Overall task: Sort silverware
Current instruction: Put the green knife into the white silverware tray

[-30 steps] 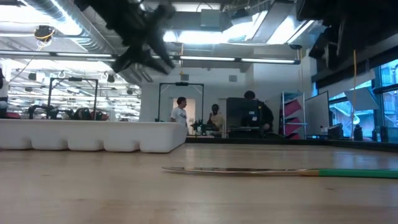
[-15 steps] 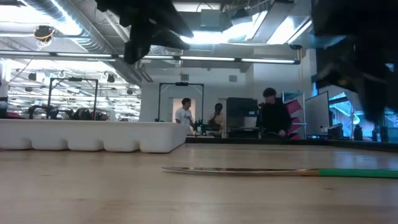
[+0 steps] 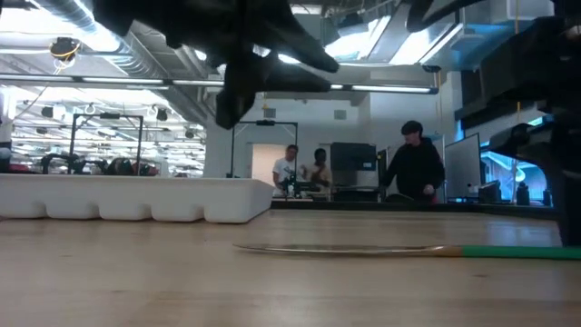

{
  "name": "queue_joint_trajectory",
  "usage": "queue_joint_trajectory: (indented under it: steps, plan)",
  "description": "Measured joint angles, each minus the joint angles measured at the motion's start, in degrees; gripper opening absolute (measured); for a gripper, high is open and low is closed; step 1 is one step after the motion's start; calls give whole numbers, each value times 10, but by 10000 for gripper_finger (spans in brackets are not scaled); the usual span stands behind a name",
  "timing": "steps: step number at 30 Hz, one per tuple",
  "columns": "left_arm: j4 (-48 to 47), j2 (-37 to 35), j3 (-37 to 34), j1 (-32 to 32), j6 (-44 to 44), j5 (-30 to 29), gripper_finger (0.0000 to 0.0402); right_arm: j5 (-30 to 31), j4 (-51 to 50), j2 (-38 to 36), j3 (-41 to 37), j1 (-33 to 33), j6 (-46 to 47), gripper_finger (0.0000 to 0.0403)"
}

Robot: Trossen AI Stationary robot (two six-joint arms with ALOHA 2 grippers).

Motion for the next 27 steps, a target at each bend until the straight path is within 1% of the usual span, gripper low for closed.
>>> queue_joint_trajectory:
  steps: [7,9,12,17,20,23,27]
  plan:
    - [3,23,0,0,3,13,75,1,-6,21,1,0,0,128]
    - [3,26,0,0,4,13,75,1,-6,21,0,0,0,121]
    - [2,30,0,0,4,13,75,4,-5,21,0,0,0,95]
    - [3,30,0,0,9,13,75,1,15,23,-1,-2,1,36]
    - [4,30,0,0,9,13,75,5,48,25,-2,-2,0,7]
    - [3,30,0,0,16,13,75,5,70,25,-2,-1,1,8]
    - [3,30,0,0,18,13,75,13,73,25,-2,-1,9,10]
